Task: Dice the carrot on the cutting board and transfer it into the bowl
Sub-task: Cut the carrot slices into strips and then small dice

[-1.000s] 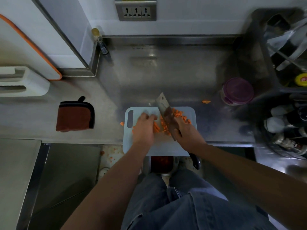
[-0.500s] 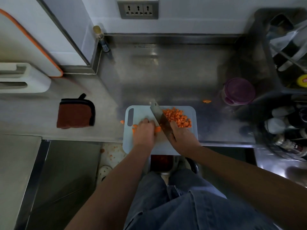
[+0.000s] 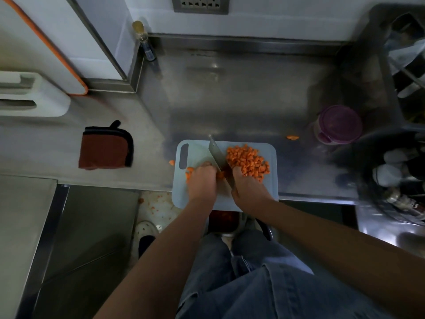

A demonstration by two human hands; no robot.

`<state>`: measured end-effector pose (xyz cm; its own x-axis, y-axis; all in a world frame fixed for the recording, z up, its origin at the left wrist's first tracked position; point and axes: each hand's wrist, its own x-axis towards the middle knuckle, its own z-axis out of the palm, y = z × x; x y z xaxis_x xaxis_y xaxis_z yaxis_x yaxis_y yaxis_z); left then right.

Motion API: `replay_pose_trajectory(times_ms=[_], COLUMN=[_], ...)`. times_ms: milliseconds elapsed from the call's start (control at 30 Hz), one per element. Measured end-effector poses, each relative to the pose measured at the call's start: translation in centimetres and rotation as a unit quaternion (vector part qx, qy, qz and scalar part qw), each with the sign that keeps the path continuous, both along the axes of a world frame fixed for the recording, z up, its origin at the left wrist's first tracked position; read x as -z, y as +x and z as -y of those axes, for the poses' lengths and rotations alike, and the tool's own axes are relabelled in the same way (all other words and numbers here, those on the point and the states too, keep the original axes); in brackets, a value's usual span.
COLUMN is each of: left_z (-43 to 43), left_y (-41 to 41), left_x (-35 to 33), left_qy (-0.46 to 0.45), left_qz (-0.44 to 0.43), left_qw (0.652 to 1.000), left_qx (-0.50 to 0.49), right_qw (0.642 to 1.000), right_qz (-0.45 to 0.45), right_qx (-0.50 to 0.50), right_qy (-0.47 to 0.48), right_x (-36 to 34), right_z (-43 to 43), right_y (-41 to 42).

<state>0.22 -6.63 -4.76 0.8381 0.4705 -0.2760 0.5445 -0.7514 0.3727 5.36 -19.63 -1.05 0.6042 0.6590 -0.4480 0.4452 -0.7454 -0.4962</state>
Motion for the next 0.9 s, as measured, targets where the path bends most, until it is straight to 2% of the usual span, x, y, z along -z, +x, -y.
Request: replay_pose_trajectory(times_ms=[267,533,900], left_z=[0.0,-0.4,-0.1], left_y=[-0.1,-0.5,-0.6], left_x=[-0.1,-0.7,-0.4], left_qy=[0.002,0.002,0.004], left_qz=[-0.01,0.008,-0.001], left_qw=[1.0,1.0,1.0], left_qx=[0.014,0.02,-0.001], right_qw=[1.0,0.999,1.0], right_qz=[0.016,0.034,0.01], right_qx=[-0.008,0.002,-0.006], right_qy=[-0.015,0.039,-0.011], right_x=[0.1,-0.8,-0.7], right_z=[-0.6,-0.8,-1.5], right_y=[0.0,0.5,-0.4])
